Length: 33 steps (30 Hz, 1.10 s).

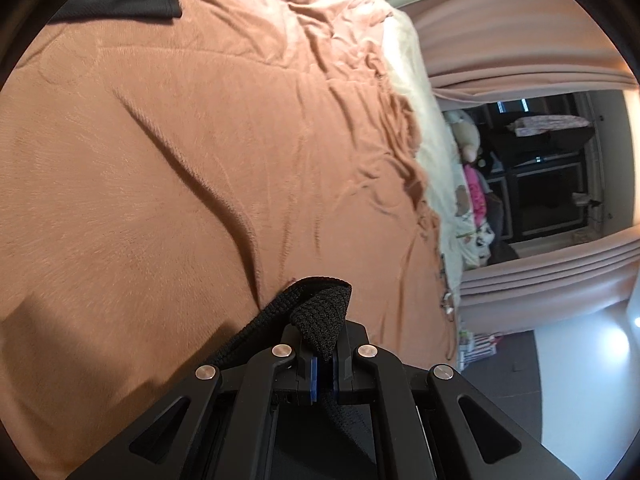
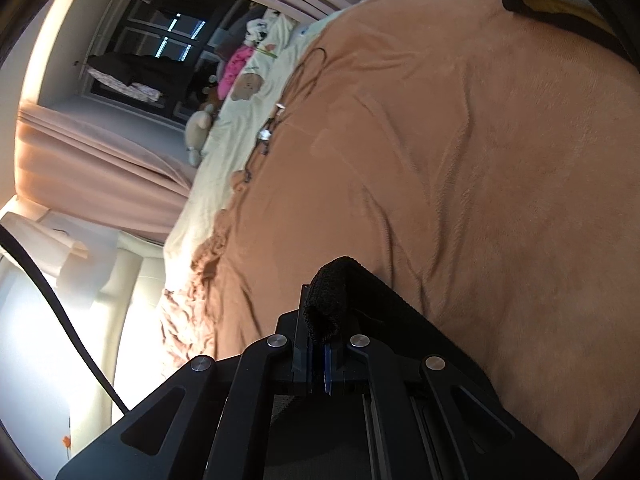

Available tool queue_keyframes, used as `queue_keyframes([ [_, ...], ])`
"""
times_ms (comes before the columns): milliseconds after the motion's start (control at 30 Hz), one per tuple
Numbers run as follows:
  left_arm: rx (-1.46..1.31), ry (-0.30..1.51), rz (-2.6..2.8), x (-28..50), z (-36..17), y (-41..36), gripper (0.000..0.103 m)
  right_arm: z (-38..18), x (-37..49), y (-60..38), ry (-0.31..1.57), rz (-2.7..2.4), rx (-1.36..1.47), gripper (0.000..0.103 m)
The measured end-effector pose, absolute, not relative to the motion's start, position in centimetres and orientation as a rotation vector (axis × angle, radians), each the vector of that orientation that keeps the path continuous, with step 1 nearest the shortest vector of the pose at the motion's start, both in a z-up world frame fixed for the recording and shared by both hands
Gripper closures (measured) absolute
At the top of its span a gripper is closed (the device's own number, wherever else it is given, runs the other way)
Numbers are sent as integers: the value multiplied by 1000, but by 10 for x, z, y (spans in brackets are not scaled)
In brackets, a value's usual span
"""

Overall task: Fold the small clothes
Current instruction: 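Open both tools and lift them away from the folded shirt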

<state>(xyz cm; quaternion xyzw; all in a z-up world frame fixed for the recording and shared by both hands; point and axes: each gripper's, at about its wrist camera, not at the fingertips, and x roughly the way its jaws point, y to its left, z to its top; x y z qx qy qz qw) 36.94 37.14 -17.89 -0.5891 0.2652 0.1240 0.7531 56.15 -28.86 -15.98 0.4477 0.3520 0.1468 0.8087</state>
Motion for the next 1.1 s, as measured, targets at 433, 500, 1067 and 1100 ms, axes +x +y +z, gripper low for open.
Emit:
queue_keyframes([
  [433,-1174,751,324,381,-190,368,86,-134,568,-271,825,372,865,102],
  [500,-1132,750,318,379,-181,365,58,-119,563,-266,825,380,776,99],
  [1067,-629,921,251,367,-137,332,32,-55,518,-242,861,354,300,35],
  [1100,-589,950,241,369,-140,327,32,-53,517,-240,863,336,261,35],
])
